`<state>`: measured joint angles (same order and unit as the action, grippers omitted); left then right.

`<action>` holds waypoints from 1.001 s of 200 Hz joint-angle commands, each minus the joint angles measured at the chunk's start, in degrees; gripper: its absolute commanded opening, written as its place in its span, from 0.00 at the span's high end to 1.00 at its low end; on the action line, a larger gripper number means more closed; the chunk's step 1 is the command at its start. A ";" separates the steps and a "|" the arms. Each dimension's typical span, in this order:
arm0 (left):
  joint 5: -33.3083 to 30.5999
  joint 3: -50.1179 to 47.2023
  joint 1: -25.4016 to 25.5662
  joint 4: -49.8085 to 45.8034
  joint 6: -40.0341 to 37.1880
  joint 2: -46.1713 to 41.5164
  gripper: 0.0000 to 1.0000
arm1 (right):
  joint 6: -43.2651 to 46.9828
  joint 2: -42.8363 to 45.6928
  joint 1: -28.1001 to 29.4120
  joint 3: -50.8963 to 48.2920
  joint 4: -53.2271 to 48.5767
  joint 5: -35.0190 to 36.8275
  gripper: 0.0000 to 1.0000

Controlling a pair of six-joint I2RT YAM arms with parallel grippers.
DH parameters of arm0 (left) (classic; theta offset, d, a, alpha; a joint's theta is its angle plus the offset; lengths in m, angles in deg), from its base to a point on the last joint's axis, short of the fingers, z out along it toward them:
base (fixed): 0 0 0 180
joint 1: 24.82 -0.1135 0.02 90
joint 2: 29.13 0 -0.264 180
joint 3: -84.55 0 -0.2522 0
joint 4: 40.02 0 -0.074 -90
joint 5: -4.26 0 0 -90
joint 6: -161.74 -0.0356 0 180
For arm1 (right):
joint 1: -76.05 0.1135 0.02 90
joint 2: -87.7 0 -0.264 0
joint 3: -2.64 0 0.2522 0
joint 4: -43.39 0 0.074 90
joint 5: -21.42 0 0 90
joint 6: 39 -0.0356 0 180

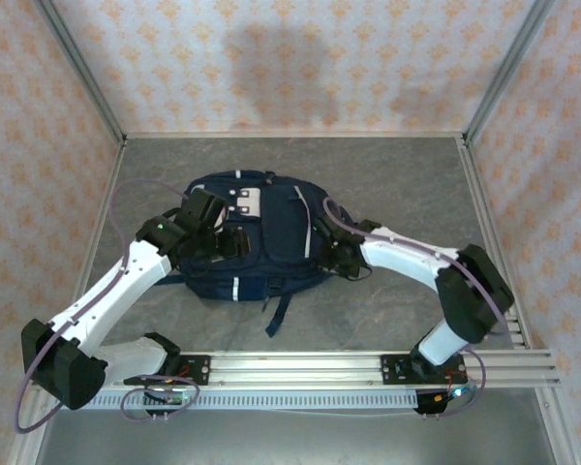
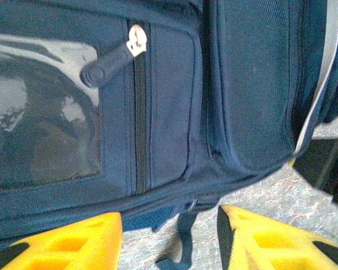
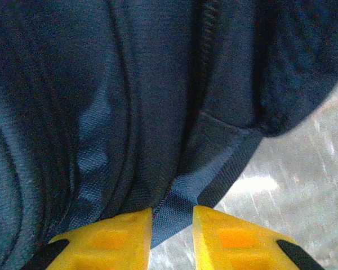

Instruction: Pack the student bag

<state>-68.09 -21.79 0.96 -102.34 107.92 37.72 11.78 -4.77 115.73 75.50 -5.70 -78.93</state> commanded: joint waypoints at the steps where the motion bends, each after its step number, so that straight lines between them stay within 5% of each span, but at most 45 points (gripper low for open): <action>1: -0.19 -1.33 0.15 0.10 1.52 -1.75 0.52 | 3.90 -4.76 -3.90 5.42 1.54 -1.07 0.72; 53: -2.21 -3.04 0.04 -2.19 4.49 -6.79 0.52 | 9.88 5.57 -3.62 7.57 -1.32 -2.27 0.71; 105: -2.80 -8.17 -0.20 1.86 9.98 -10.17 0.52 | 13.29 19.77 11.75 -5.30 11.19 -1.78 0.57; 153: -6.87 -4.72 -2.15 -0.13 8.25 -6.81 0.52 | 10.13 11.86 21.53 -6.82 21.88 3.07 0.52; 200: -4.26 -4.41 -3.72 -0.04 9.87 -2.56 0.52 | 7.81 6.16 22.86 -8.03 29.63 6.63 0.53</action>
<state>-71.79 -27.62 -2.21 -102.21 116.73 34.03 20.94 2.27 138.59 68.04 17.29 -76.74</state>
